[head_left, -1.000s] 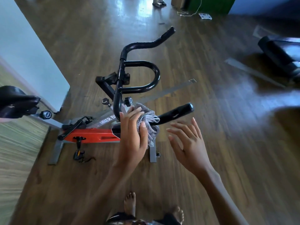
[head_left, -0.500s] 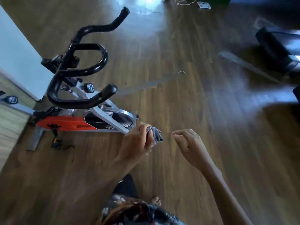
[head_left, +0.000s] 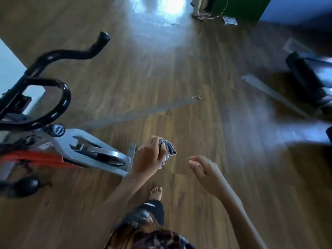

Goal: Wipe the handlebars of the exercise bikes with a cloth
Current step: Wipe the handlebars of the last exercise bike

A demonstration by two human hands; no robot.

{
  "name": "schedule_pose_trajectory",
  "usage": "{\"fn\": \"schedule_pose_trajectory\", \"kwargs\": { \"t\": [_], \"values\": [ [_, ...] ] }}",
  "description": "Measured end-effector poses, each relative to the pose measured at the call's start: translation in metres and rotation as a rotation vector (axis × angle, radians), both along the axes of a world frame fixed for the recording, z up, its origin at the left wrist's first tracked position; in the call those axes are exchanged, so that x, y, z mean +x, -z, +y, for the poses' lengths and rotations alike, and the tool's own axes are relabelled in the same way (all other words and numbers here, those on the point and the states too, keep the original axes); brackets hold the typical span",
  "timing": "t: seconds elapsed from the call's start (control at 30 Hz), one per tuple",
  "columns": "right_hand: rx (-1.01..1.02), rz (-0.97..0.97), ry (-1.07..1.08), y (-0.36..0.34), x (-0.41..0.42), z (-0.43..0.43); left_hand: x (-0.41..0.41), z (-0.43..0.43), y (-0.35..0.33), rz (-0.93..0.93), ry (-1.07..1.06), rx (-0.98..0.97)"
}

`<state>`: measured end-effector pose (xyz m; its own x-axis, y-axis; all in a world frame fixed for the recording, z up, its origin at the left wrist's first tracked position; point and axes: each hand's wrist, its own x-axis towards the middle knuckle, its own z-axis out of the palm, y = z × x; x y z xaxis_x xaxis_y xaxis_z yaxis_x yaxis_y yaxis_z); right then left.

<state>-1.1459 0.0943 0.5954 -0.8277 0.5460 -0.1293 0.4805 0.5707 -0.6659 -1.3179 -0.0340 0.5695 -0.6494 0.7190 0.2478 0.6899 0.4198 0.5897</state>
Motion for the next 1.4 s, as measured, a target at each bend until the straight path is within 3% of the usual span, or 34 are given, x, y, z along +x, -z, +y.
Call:
{"fn": "schedule_pose_trajectory", "kwargs": {
  "t": [0.4, 0.63, 0.77, 0.9, 1.13, 1.4],
  "values": [
    [-0.052, 0.004, -0.16, -0.013, -0.169, 0.229, -0.133, 0.192, -0.011, -0.038, -0.155, 0.029],
    [-0.132, -0.041, -0.456, -0.002, -0.291, 0.348, -0.202, 0.276, -0.011, -0.135, -0.546, -0.023],
    [-0.177, -0.083, -0.724, -0.008, -0.366, 0.394, -0.228, 0.304, -0.026, -0.183, -0.807, 0.076],
    [-0.201, -0.107, -0.997, -0.018, -0.461, 0.396, -0.249, 0.314, -0.034, -0.121, -1.068, 0.076],
    [-0.35, -0.144, -1.375, -0.021, -0.595, 0.32, -0.293, 0.294, -0.036, -0.141, -1.485, 0.126],
    [-0.348, -0.265, -1.863, -0.033, -0.679, 0.22, -0.305, 0.28, -0.037, -0.02, -1.914, 0.191]
  ]
}}
